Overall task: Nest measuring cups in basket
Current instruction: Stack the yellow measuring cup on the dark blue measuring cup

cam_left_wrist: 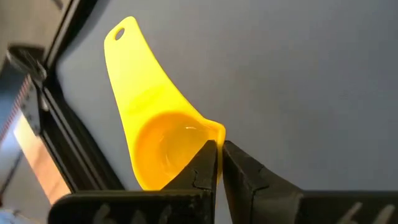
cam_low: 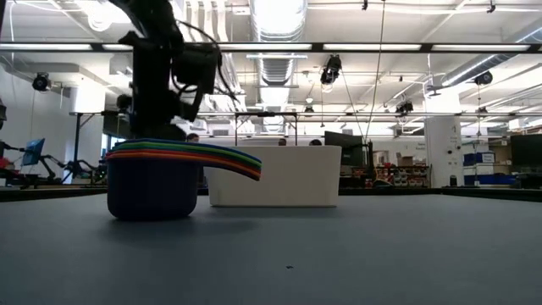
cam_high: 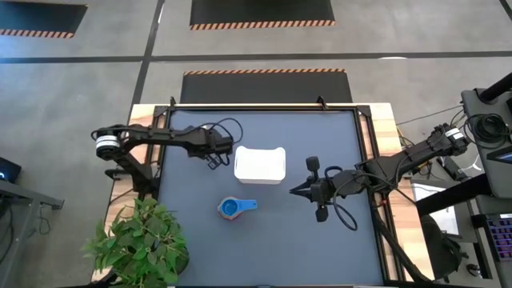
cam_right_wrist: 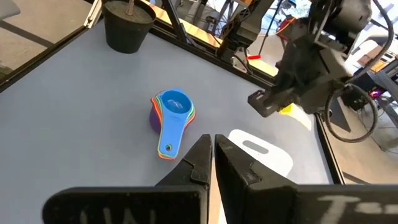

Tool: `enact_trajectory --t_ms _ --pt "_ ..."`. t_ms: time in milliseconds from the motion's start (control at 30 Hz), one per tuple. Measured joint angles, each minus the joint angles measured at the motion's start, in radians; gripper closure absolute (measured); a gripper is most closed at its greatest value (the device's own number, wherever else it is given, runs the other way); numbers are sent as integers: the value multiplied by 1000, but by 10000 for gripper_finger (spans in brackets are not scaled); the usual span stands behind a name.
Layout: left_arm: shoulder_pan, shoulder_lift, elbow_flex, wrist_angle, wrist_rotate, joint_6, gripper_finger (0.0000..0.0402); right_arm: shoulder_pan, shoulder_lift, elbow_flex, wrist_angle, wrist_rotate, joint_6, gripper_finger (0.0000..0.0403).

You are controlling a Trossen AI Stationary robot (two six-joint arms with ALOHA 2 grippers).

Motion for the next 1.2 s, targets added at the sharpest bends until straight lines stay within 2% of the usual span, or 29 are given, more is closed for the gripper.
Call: enact_trajectory --t_ms 267,600,800,1200 --pt "-118 0 105 -23 -1 121 401 0 0 0 0 0 0 394" --pt "-224 -1 266 -153 0 251 402 0 0 0 0 0 5 394" --pt "-298 -2 330 -159 65 343 402 0 0 0 -1 0 5 394" --pt "-452 -2 405 -158 133 449 402 0 0 0 -4 0 5 394"
